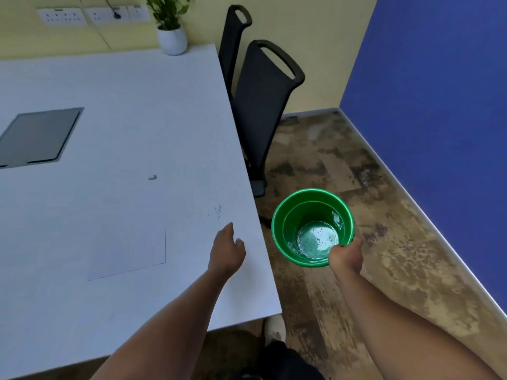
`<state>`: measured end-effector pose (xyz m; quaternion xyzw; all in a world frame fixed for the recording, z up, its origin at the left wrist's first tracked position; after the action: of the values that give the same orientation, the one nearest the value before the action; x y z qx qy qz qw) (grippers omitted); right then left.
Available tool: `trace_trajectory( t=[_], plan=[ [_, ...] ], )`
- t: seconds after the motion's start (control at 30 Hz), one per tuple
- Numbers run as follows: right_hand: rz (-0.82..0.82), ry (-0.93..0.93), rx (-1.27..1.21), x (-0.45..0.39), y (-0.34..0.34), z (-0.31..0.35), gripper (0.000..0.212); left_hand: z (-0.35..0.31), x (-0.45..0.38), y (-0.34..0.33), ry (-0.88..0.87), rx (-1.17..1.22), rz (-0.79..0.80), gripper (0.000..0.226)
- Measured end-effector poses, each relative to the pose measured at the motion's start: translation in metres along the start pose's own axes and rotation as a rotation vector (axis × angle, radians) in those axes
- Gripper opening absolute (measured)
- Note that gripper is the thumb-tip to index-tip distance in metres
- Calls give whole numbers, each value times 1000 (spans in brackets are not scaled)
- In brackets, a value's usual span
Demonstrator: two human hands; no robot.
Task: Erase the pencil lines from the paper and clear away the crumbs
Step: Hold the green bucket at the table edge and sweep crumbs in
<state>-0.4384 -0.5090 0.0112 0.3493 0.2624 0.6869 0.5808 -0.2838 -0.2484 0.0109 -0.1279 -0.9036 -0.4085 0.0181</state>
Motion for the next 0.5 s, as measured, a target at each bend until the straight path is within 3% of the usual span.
trace_trajectory(
  t=[0.17, 0.5],
  plan=[
    [41, 12, 18, -22, -35, 16, 39, 4, -29, 1, -31, -81, -25, 60],
    [158, 66, 124, -40, -100, 27, 36, 45, -68, -16, 117, -346, -45, 74]
  ],
)
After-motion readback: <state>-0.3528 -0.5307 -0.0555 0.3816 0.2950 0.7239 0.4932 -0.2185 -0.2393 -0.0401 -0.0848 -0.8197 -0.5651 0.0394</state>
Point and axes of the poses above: each hand's wrist, its own x-axis away from the middle knuckle, its own y-axis out of the back of the hand, z = x × y, the point moved 4 cm from there along -x, towards the middle knuckle, and after that the axes turned 11 degrees about -z, right-handed, at the moved point
